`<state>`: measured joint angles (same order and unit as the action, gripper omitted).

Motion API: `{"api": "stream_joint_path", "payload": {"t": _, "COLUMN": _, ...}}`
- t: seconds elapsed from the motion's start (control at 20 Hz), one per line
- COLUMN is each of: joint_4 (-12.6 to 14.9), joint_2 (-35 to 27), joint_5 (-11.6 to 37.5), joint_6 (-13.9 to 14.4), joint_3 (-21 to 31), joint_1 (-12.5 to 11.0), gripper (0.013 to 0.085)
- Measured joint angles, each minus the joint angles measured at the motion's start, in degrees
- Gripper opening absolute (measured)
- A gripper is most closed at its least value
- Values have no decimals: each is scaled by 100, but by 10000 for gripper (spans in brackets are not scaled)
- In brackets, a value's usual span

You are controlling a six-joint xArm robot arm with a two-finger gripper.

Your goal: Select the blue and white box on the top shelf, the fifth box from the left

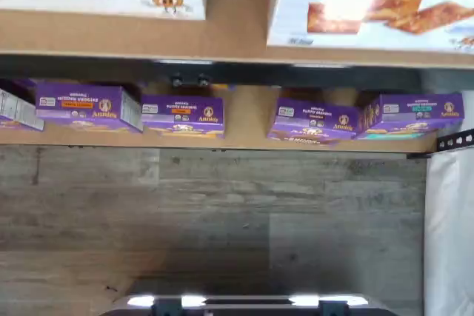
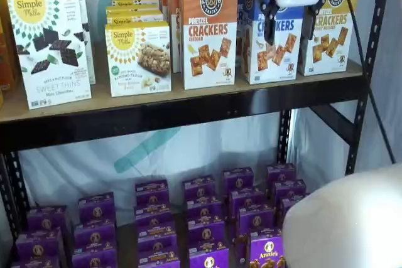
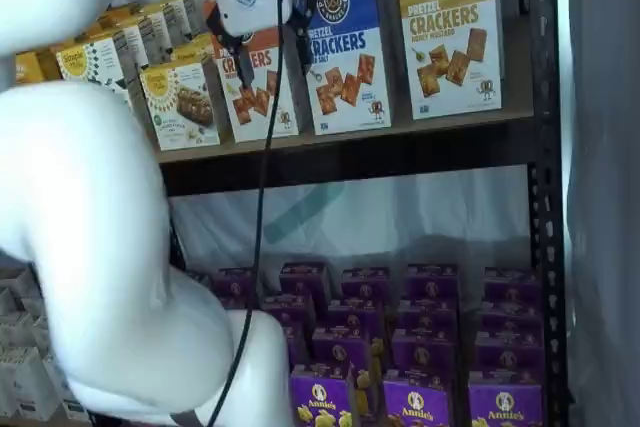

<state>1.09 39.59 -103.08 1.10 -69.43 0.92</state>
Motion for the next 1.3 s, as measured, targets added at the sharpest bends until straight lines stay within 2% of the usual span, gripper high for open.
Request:
{"api": "stream_joint_path", "payload": {"t": 0.9, "joint_4": -168, "joint_2": -1078, "joint_5": 104, "joint_6": -458, "joint_3": -1048, "joint_1": -499, "gripper": 850}}
{"api": "stream_joint_path", "payload": {"t": 1.3, "joint_4": -127, "joint_2": -1407, "joint_5": -53, "joint_6": -563, "joint_3": -1515, "joint_1": -591, "gripper": 850}}
